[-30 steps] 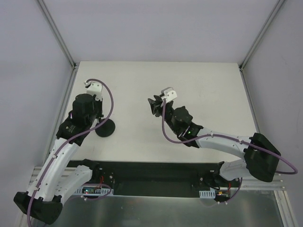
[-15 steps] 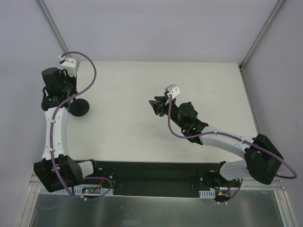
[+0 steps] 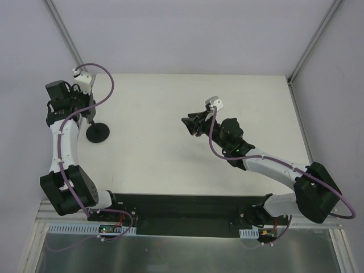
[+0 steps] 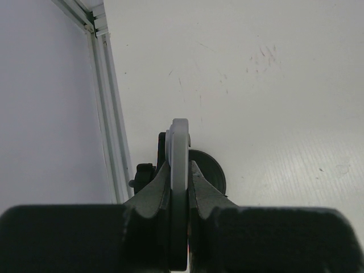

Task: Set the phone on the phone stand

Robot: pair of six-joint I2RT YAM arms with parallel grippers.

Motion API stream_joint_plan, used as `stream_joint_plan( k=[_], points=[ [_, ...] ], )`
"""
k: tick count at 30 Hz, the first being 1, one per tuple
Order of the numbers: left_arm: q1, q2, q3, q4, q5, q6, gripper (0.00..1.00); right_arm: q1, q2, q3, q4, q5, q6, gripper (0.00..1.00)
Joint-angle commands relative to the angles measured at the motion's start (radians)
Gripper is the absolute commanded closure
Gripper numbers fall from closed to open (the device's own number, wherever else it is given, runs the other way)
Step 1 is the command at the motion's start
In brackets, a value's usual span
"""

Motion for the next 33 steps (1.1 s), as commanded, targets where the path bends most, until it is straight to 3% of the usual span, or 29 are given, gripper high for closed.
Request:
stream_joint_plan(
  k=[1,3,7,8,11,15,20,22,24,26,28,29,31,32,33],
  points=[
    [-0.001,-0.017,0.044,0.127,0.029,0.065,1.00,-0.015,-0.033,0.008,0.031,-0.046,0.042,0.60],
    [-0.001,-0.022,0.024,0.135,0.019,0.060,0.98,-0.019,-0.030,0.008,0.032,-0.052,0.044,0.60],
    [-0.001,-0.054,-0.030,0.193,-0.104,-0.024,0.64,-0.022,-0.022,0.013,0.036,-0.064,0.053,0.60],
    [-0.001,-0.066,-0.041,0.218,-0.122,-0.032,0.49,-0.024,-0.021,0.013,0.036,-0.066,0.053,0.60],
    [-0.001,-0.123,-0.062,0.248,-0.150,-0.098,0.36,-0.027,-0.022,0.010,0.036,-0.064,0.052,0.60],
    [-0.003,-0.250,-0.073,0.282,-0.179,-0.244,0.01,-0.032,-0.028,0.000,0.034,-0.057,0.041,0.60],
    [-0.007,-0.427,-0.076,0.256,-0.213,-0.652,0.01,-0.038,-0.032,-0.018,0.034,-0.014,0.007,0.59],
    [-0.033,-0.491,-0.093,0.180,-0.084,-0.783,0.11,-0.045,-0.030,-0.029,0.034,0.015,0.000,0.57],
    [-0.078,-0.566,-0.148,0.170,0.001,-0.852,0.13,-0.047,-0.035,-0.046,0.034,0.091,-0.008,0.54],
    [-0.229,-0.615,-0.246,0.167,0.029,-0.886,0.13,-0.050,-0.063,-0.073,0.034,0.174,0.001,0.53],
    [-0.370,-0.680,-0.344,0.149,-0.033,-0.900,0.12,-0.050,-0.102,-0.130,0.031,0.328,0.031,0.49],
    [-0.506,-0.698,-0.375,0.144,-0.053,-0.912,0.10,-0.050,-0.152,-0.147,0.025,0.377,0.041,0.48],
    [-0.616,-0.741,-0.431,0.118,-0.079,-0.937,0.07,-0.050,-0.221,-0.174,-0.044,0.488,0.071,0.38],
    [-0.727,-0.756,-0.445,0.095,-0.122,-0.944,0.04,-0.049,-0.313,-0.175,-0.149,0.511,0.085,0.34],
    [-0.774,-0.793,-0.456,0.086,-0.141,-0.952,0.03,-0.050,-0.365,-0.173,-0.203,0.497,0.090,0.23]
  ],
)
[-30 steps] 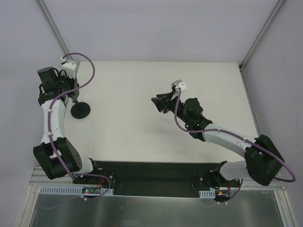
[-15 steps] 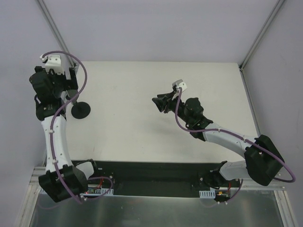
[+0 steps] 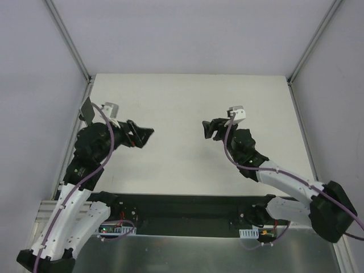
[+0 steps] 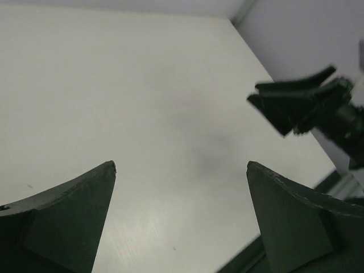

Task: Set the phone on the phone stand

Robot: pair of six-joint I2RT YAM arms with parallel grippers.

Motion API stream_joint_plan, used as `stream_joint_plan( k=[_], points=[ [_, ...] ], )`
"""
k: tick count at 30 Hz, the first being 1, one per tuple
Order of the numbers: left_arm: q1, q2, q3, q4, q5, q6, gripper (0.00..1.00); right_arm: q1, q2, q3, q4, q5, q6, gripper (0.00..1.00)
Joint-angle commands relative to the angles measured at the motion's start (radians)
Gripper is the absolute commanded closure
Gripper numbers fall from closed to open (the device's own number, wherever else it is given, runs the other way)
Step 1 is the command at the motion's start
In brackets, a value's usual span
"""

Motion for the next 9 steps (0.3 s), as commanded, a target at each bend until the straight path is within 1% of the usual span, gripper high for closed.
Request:
stream_joint_plan(
  k=[1,2,3,4,5,6,7,8,9],
  points=[
    [-0.250,-0.091,-0.073,-0.071,-0.084,-0.113,0.02,-0.004,-0.268,0.002,-0.188,0.156,0.050,0.17],
    [-0.315,-0.111,-0.072,-0.082,-0.102,-0.119,0.02,-0.002,-0.383,0.015,-0.313,0.133,0.056,0.08],
    [-0.338,-0.152,-0.067,-0.085,-0.100,-0.122,0.02,-0.001,-0.442,0.031,-0.398,0.089,0.062,0.04],
    [-0.347,-0.172,-0.038,-0.087,-0.089,-0.128,0.02,-0.004,-0.494,0.052,-0.474,0.087,0.071,0.04],
    [-0.349,-0.188,-0.016,-0.093,-0.078,-0.131,0.02,-0.004,-0.589,0.105,-0.642,0.088,0.071,0.04],
    [-0.349,-0.212,0.011,-0.103,-0.063,-0.131,0.01,-0.004,-0.637,0.133,-0.715,0.096,0.058,0.04],
    [-0.348,-0.223,0.075,-0.110,-0.057,-0.127,0.01,-0.004,-0.683,0.155,-0.771,0.110,0.047,0.04],
    [-0.349,-0.229,0.111,-0.113,-0.051,-0.119,0.01,-0.004,-0.771,0.178,-0.872,0.131,0.039,0.04],
    [-0.349,-0.234,0.146,-0.128,-0.034,-0.111,0.01,-0.004,-0.812,0.239,-0.918,0.165,0.027,0.04]
  ],
)
